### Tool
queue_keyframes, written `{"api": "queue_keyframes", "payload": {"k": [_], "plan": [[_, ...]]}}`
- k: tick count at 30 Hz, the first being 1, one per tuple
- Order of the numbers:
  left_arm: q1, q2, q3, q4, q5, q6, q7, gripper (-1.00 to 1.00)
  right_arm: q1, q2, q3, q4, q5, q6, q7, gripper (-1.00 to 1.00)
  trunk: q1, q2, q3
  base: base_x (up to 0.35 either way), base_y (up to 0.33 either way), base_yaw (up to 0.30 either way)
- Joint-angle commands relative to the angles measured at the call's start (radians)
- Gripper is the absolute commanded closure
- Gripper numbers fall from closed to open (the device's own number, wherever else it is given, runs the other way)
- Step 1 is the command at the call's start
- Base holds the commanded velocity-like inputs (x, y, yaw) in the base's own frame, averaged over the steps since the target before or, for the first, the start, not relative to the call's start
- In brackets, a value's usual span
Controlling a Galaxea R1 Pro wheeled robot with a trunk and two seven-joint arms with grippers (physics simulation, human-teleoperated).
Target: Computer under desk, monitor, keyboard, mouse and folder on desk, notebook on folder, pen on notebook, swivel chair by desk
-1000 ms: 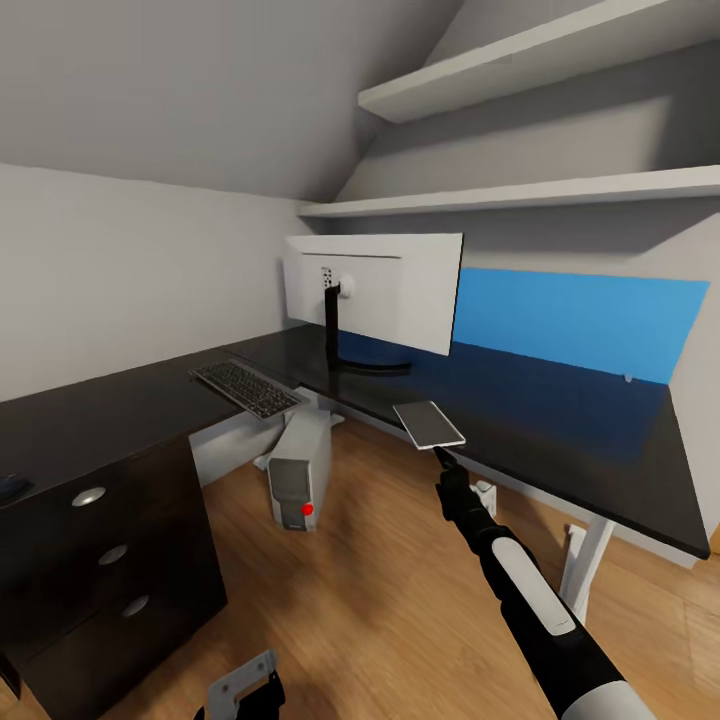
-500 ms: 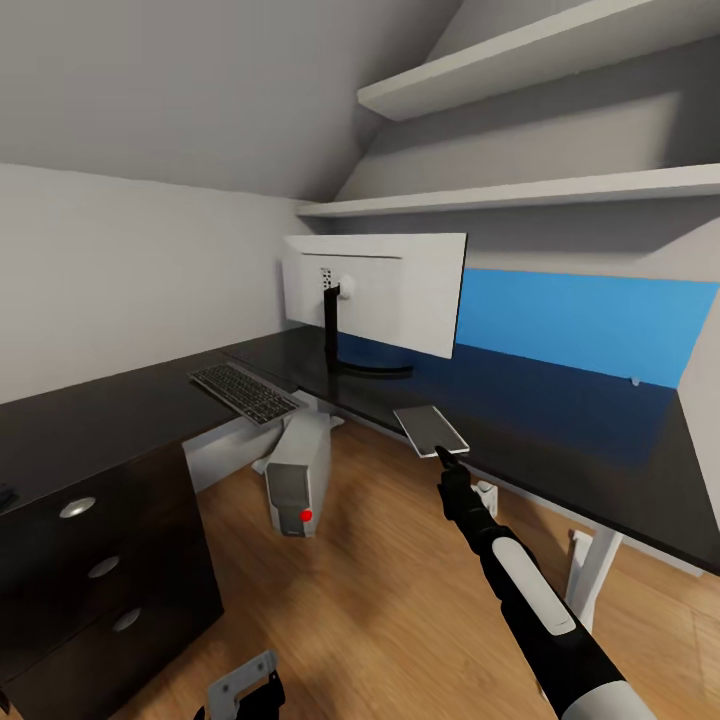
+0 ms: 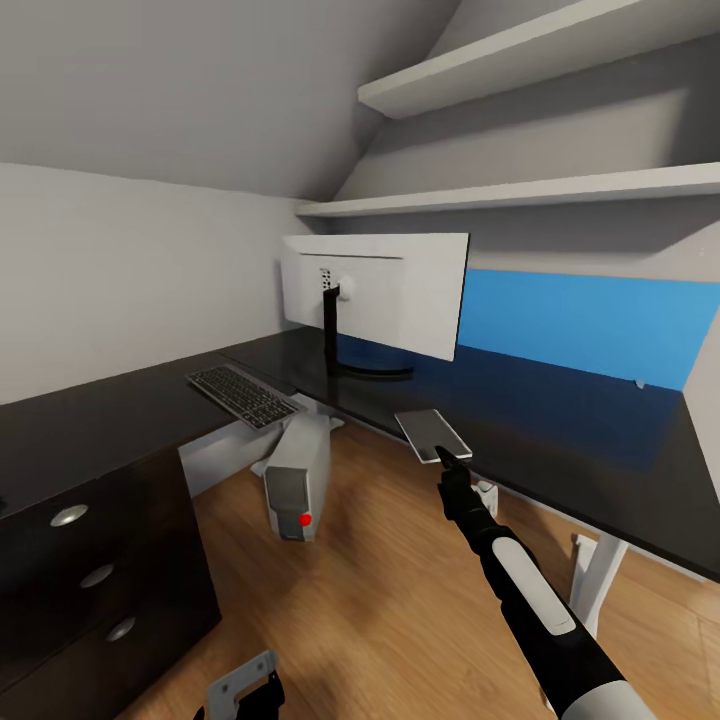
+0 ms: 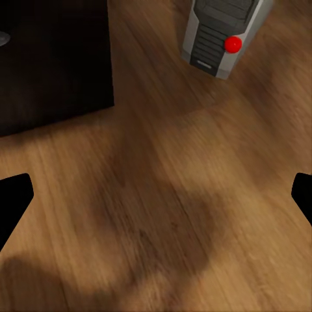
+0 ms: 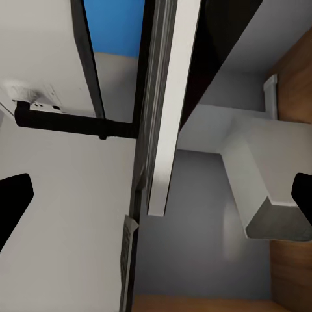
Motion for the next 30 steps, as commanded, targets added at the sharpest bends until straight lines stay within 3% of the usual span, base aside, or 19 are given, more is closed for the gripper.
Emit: {"api": "queue_keyframes", "payload": {"k": [1,30], "plan": [[0.000,0.001,-0.001,-0.002,0.001,0.009,0.005,-1.00,-0.001,-0.001,0.002,-0.002,-0.007,-0.001,-0.005,-1.00,0.000,0.000,-0.001,0.007,0.000,0.000],[0.000,0.002,-0.001,-0.002,0.001,0.009,0.004,-1.00,0.000,-0.001,-0.002,0.003,-0.007,-0.001,-0.015,-1.00,0.000,0.000,-0.001,0.023,0.021,0.000]]}}
